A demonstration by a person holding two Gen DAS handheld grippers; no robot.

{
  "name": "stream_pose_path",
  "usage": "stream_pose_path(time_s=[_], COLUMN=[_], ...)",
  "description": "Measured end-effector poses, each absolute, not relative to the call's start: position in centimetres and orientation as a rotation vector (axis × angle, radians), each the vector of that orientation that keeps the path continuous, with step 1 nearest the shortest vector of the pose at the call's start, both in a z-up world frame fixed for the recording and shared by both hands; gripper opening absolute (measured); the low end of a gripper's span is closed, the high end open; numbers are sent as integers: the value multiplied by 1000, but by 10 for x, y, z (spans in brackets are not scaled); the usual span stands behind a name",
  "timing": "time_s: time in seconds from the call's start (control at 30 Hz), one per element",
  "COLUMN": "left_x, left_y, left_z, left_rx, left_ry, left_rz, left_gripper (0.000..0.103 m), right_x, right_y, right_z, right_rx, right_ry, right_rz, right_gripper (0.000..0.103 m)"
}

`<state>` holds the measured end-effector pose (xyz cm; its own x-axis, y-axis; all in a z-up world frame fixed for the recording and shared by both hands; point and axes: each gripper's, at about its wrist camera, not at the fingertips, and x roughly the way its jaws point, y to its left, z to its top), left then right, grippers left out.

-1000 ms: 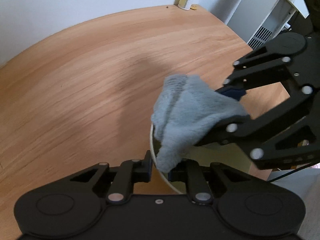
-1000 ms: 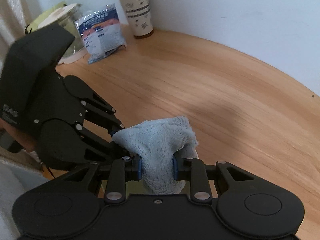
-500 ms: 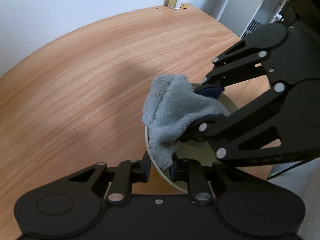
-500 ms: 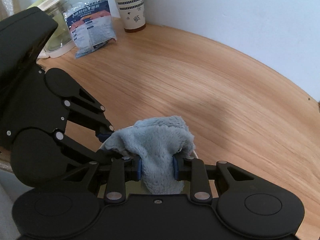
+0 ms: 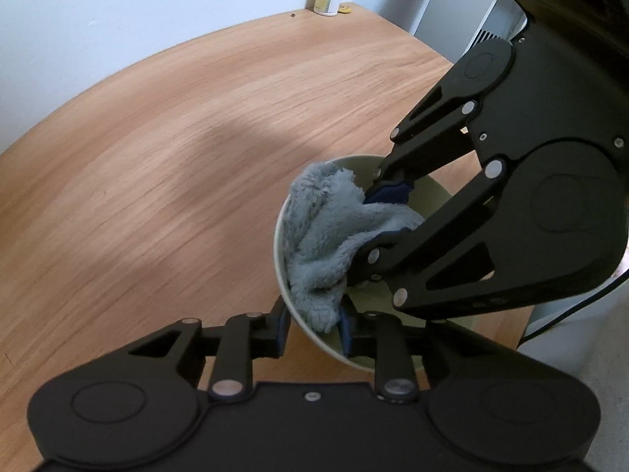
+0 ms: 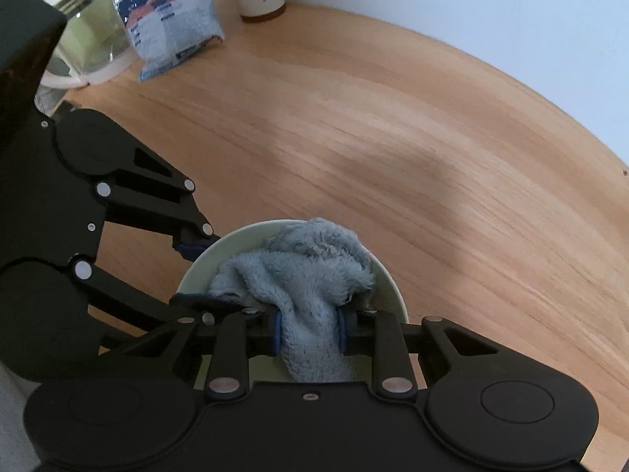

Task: Clean bowl
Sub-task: 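Wipe inside the bowl with the towel in the right gripper while the left gripper holds the rim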

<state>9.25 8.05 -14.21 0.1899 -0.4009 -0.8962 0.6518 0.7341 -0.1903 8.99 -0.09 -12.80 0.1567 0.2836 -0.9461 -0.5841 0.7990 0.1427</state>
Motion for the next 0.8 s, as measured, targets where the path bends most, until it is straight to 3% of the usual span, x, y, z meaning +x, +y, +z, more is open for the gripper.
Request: stream_pose_path(time_s=[0.33,0.43,0.8], left_x=[92,95,96], left_y=[88,87,88], left_z=[-140,-143,-139], left_rx=[191,157,150], left_ry=[1164,1168,1153], left_rz=[-741,-743,-730], left_gripper=[34,27,26], right_x=[95,93,82], right_y=[17,22,7], right_z=[-135,-138,-130], right_rx=[-421,-469,-335], right_ry=[1408,1449,1308], right_rz=[665,697,632], right_gripper=[28,28,28])
